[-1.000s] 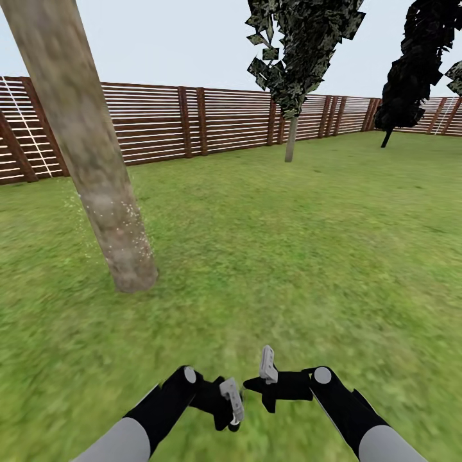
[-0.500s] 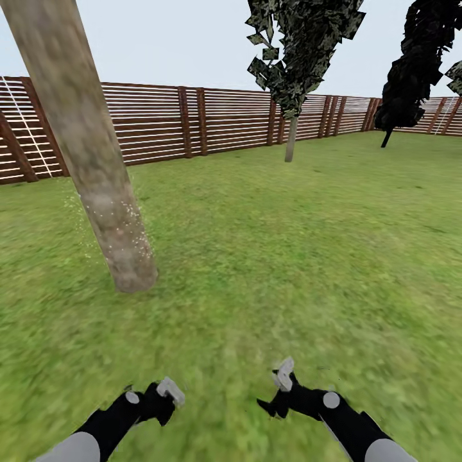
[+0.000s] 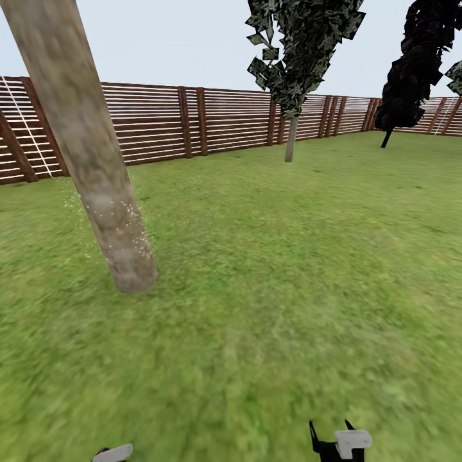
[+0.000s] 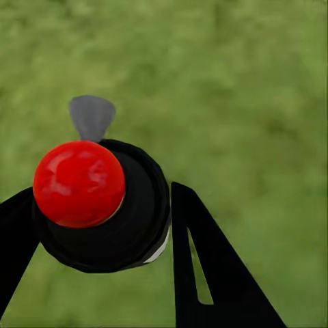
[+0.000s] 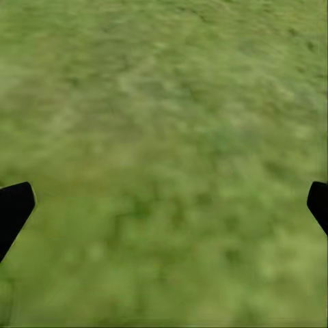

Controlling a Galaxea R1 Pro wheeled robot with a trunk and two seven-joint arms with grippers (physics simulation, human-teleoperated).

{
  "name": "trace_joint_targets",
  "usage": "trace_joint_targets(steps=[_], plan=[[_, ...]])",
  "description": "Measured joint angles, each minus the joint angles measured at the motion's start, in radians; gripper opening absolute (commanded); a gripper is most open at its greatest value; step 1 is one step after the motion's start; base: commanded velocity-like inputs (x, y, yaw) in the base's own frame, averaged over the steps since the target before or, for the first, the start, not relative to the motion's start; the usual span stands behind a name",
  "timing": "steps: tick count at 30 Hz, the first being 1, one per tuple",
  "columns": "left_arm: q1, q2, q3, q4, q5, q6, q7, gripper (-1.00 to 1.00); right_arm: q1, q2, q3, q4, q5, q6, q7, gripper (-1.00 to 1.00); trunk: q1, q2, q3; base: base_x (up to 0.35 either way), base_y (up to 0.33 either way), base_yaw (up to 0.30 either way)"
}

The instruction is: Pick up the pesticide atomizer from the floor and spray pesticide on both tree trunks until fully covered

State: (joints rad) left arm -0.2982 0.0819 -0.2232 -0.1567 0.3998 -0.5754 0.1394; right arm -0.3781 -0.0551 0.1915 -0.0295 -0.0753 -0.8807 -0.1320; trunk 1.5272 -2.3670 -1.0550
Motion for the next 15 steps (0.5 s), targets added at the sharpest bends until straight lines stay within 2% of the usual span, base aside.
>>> trace_joint_targets(steps=[5, 11, 15], plan=[[0.001, 0.002, -0.001, -0.001, 0.005, -0.004, 0.0, -1.0, 0.004, 0.005, -0.001, 0.003, 0.001, 0.005, 0.001, 1.0, 0.0, 0.0, 0.0, 0.0, 0.0, 0.0], [0.001, 0.003, -0.001, -0.001, 0.005, -0.005, 0.0, -1.0, 0.058, 0.004, -0.002, 0.003, 0.002, 0.006, 0.002, 1.0, 0.0, 0.0, 0.0, 0.0, 0.0, 0.0], [0.001, 0.002, -0.002, -0.001, 0.005, -0.006, 0.0, -1.0, 0.064, 0.004, -0.001, 0.003, 0.002, 0.006, 0.002, 1.0, 0.0, 0.0, 0.0, 0.0, 0.0, 0.0]])
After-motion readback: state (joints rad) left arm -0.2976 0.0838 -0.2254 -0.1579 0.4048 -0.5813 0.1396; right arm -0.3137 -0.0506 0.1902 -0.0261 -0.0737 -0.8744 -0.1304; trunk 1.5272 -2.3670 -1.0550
